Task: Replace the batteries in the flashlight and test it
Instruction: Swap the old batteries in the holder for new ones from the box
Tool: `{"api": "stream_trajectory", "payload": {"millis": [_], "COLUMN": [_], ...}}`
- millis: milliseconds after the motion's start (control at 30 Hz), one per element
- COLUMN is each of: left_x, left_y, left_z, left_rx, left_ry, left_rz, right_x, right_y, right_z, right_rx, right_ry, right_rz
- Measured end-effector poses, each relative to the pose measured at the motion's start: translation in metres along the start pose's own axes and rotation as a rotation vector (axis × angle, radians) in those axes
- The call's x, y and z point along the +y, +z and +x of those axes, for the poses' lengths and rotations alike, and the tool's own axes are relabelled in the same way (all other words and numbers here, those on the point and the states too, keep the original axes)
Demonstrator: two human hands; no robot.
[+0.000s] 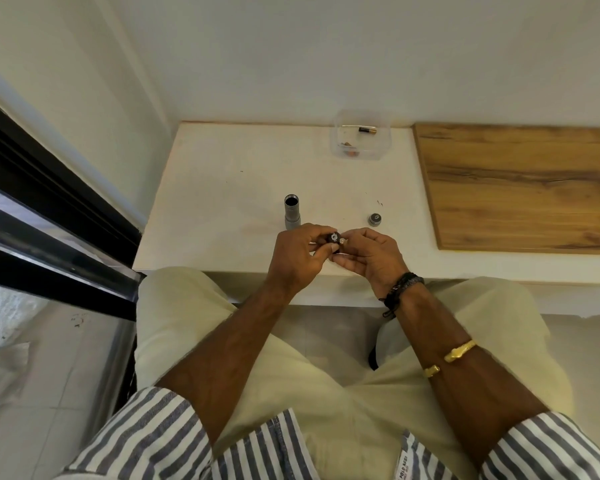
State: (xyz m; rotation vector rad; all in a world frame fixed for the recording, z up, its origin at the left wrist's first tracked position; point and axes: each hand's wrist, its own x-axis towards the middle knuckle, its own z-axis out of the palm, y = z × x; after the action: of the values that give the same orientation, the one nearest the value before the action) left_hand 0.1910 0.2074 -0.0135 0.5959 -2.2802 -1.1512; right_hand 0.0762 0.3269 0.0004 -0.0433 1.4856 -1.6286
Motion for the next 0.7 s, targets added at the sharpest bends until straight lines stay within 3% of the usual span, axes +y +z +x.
{"api": "stream_trajectory", "payload": {"millis": [400,567,700], "left_x": [0.000,0.000,-0.003], "left_y": [0.010,0.010,0.010], "left_z": [0.004,0.008,0.009], "left_rx": [0.070,-0.071,-0.091], "left_ry": [-0.244,-0.698,-0.866], "left_rz": [-0.186,-0.863,-1.162], "right_x": [0.003,-0.002,-0.010], "right_y": [-0.007,-0.018,-0.033], "right_z": [0.005,0.010,0.019], "right_rx": [0.111,0.196,0.318], "right_ry": [-0.198,-0.224,-0.212], "right_rz": [-0.237,-0.026,0.145]}}
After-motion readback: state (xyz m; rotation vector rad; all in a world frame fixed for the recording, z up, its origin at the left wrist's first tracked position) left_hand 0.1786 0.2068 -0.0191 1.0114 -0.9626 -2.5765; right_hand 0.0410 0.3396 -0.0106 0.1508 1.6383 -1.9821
